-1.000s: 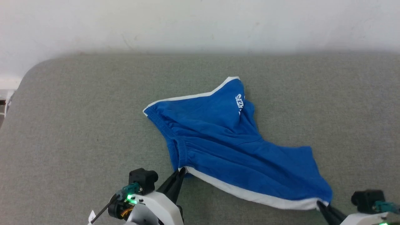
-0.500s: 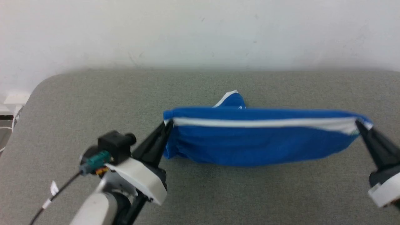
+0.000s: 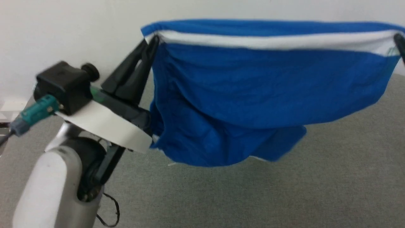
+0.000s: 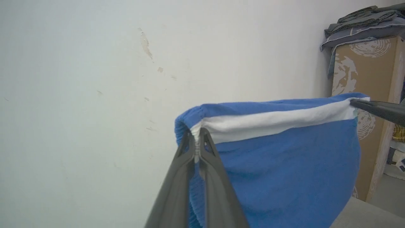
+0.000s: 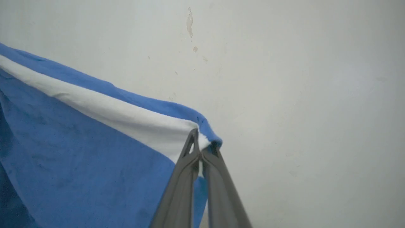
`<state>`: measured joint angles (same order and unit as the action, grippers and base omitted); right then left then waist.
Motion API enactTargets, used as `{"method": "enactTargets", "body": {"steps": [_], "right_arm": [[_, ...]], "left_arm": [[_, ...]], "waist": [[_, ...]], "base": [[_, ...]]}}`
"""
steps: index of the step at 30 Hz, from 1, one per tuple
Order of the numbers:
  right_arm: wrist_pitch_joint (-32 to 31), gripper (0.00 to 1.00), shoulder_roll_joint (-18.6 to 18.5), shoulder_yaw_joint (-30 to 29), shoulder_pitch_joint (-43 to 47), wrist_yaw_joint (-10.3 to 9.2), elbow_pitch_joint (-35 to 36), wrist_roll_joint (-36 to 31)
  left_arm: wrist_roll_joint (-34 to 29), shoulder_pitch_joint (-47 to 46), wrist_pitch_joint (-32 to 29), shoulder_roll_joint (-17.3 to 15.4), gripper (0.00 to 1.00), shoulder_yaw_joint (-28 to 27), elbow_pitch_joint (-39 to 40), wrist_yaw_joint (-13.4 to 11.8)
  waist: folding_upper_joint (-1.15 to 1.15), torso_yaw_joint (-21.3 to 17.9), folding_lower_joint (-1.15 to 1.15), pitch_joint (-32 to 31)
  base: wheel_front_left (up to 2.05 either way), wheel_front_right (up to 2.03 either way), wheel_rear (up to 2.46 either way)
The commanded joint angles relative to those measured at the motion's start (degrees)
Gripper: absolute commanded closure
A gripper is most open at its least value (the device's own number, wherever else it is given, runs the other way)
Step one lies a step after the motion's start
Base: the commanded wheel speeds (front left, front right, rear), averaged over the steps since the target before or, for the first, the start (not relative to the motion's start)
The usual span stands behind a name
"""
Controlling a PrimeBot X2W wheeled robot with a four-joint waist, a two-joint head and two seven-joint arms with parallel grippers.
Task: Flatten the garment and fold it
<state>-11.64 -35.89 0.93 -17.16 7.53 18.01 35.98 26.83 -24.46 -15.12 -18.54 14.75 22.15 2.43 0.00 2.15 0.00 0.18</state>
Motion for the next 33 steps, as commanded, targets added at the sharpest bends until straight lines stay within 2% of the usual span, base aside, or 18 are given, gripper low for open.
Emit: {"method": "enactTargets", "body": {"steps": [1,5,9,13,19,27,33], "right_arm": [[-0.75,1.00,-0.71,0.11,-2.56,-0.04,-0.35,-0.81],[-2.46,1.00,-2.05,1.80,-7.48,-0.04,-2.03,-1.74],[-4.05,1.00,-2.90,4.85,-15.26,-0.04,-5.03,-2.03],[-4.37,1.00,-3.50,7.68,-22.01,-0.04,-9.14,-2.53],[-2.72,1.00,-4.46,13.68,-36.36,-0.04,-18.09,-3.86],[3.11,1.00,-1.62,20.05,-56.39,-0.04,-31.51,-7.01],[7.87,1.00,1.77,23.55,-64.55,-0.04,-41.53,-9.43]], "left_arm": [[0.36,-2.10,-0.62,-0.62,1.00,-0.84,0.61,-0.55],[1.11,-5.57,-2.26,-0.95,1.00,-1.86,0.50,-0.82],[2.38,-10.31,-3.84,-2.94,1.00,-3.52,-2.57,0.49],[3.55,-14.85,-4.29,-3.44,1.00,-4.11,-6.57,1.43],[3.90,-26.94,-5.45,-3.84,1.00,-3.13,-15.59,2.96],[1.87,-44.81,-1.39,-3.11,1.00,-1.85,-30.82,4.07],[0.68,-52.76,4.75,-1.14,1.00,-1.71,-42.07,4.20]], "waist": [[0.00,-0.53,0.00,0.17],[0.00,-1.67,0.00,1.28],[0.00,-3.43,0.00,5.06],[0.00,-4.29,0.00,8.42],[0.00,-5.81,0.00,17.78],[0.00,-7.86,0.00,28.72],[0.00,-8.54,0.00,32.57]], "base": [[0.00,0.00,0.00],[0.00,0.00,0.00],[0.00,0.00,0.00],[0.00,0.00,0.00],[0.00,0.00,0.00],[0.00,0.00,0.00],[0.00,0.00,0.00]]}}
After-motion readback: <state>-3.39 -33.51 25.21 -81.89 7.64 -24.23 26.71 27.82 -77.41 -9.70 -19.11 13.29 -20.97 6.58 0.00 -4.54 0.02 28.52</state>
